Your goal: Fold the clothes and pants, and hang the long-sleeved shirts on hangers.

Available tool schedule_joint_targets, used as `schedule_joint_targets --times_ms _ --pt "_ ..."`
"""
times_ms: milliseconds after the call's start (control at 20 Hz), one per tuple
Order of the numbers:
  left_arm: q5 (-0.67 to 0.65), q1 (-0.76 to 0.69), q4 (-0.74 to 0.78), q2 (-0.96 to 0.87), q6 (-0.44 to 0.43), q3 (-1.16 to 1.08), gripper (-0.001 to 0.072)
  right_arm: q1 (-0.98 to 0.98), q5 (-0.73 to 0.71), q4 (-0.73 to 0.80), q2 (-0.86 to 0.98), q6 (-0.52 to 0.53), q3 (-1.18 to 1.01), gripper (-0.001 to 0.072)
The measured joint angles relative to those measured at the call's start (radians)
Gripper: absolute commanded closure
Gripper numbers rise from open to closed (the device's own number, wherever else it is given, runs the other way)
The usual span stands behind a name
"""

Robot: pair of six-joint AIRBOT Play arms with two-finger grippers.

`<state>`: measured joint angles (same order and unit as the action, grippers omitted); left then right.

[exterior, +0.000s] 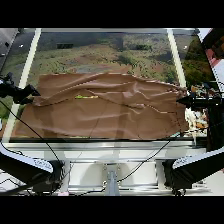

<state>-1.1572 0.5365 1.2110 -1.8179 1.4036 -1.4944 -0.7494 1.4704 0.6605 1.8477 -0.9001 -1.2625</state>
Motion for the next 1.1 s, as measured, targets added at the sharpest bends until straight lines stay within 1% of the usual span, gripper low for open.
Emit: schedule_joint_targets --times_ms 100,150,300,350,400,450,550,850,950,1100 --pt "-0.008 0.000 -0.023 -0.004 -0.021 0.000 0.0201 0.000 0.000 0.000 0.000 0.000 0.000 0.0682" --pt "-0.016 0.001 -0.032 -0.005 -0.027 0.000 0.0229 0.000 -0.001 0.000 0.000 0.000 0.000 0.0682" --pt "-0.039 0.001 -0.048 -0.006 -0.042 0.001 0.0245 0.000 -0.001 0.000 0.000 0.000 0.000 0.0682" --pt "-0.046 0.001 -0.055 -0.006 -0.043 0.001 0.0343 0.000 -0.002 0.000 0.000 0.000 0.000 0.0682" --pt "-0.054 0.001 -0.062 -0.006 -0.048 0.001 0.0486 0.000 -0.002 0.000 0.000 0.000 0.000 0.0682" --pt "-0.063 0.001 -0.069 -0.005 -0.056 0.001 0.0587 0.000 -0.001 0.000 0.000 0.000 0.000 0.0682" --pt "-0.080 0.001 -0.080 -0.003 -0.079 0.001 0.0688 0.000 -0.001 0.000 0.000 0.000 0.000 0.0682" --pt "-0.092 0.001 -0.063 0.024 -0.135 -0.059 0.0689 0.000 -0.001 0.000 0.000 -0.001 0.000 0.0682" --pt "-0.051 -0.001 -0.060 0.039 -0.148 -0.090 0.0690 0.000 -0.004 -0.005 0.000 0.000 0.000 0.0682" --pt "0.050 -0.005 -0.059 0.059 -0.156 -0.114 0.0690 0.000 -0.018 -0.036 0.000 0.000 0.000 0.0682"
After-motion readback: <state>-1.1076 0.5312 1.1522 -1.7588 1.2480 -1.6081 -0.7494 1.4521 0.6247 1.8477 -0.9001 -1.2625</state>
